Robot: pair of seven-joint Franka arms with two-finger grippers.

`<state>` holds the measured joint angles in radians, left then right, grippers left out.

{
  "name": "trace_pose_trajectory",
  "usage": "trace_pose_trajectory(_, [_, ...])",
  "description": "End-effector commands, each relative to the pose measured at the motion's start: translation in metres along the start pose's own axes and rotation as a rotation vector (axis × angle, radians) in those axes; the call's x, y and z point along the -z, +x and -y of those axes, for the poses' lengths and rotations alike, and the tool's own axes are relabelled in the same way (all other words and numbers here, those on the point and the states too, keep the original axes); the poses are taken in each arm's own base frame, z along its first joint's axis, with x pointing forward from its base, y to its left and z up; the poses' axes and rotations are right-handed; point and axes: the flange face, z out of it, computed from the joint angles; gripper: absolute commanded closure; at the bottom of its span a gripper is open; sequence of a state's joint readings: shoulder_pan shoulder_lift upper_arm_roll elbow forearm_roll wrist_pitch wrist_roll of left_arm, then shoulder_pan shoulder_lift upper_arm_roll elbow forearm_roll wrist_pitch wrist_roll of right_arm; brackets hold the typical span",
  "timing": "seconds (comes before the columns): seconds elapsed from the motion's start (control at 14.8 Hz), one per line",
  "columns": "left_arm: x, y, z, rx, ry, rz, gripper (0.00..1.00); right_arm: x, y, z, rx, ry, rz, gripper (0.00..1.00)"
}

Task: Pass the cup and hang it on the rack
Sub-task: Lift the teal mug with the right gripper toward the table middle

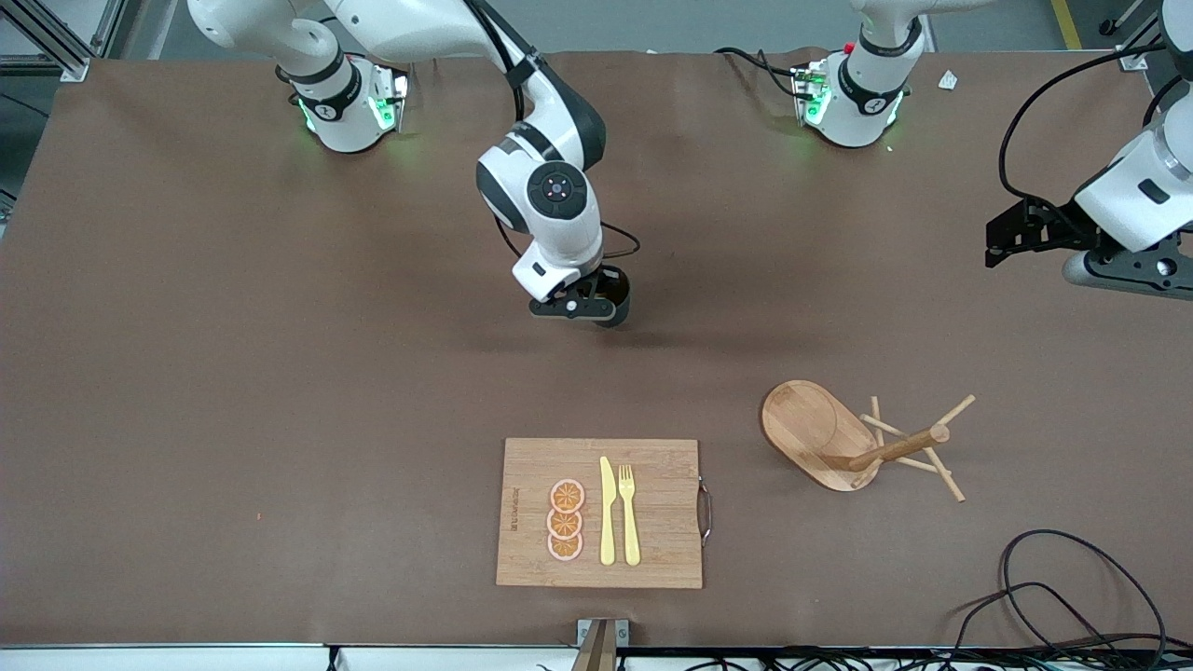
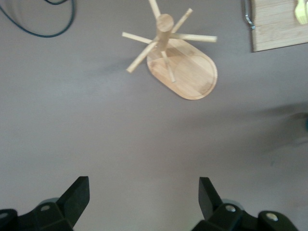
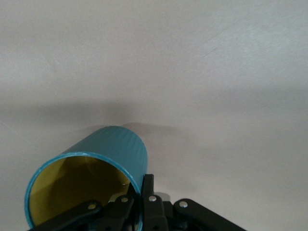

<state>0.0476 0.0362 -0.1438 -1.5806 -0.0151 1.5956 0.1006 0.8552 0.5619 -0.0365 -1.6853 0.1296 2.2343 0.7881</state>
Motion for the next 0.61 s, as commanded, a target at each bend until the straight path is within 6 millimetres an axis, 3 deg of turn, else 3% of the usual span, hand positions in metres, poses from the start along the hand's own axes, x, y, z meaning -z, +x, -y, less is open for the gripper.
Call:
trace_pose_trajectory(0.0, [0.004,0.002,0.0,0.006,-0.062,-0.011,0.0,-0.015,-0.008,0.016,0.002,0.002,-0.026,0.99])
trace_pose_trajectory(0.27, [0.005,0.002,-0.011,0.076,-0.055,-0.01,0.0,-0.033,-0.013,0.021,0.041,-0.015,-0.052,0.95])
trace_pose_trajectory(0.34, [0.006,0.003,-0.013,0.108,-0.055,-0.01,0.0,-0.032,-0.012,0.021,0.057,-0.024,-0.061,0.84])
trace_pose_trajectory(0.41, [0.006,0.003,-0.023,0.134,-0.055,-0.009,0.0,-0.032,-0.011,0.02,0.063,-0.03,-0.066,0.49])
trace_pose_trajectory(0.47, [0.007,0.003,-0.036,0.15,-0.057,-0.01,0.0,-0.032,-0.009,0.019,0.066,-0.032,-0.066,0.0])
trace_pose_trajectory(0.54, [0.007,0.003,-0.044,0.16,-0.056,-0.008,0.0,-0.03,-0.006,0.017,0.088,-0.039,-0.072,0.0])
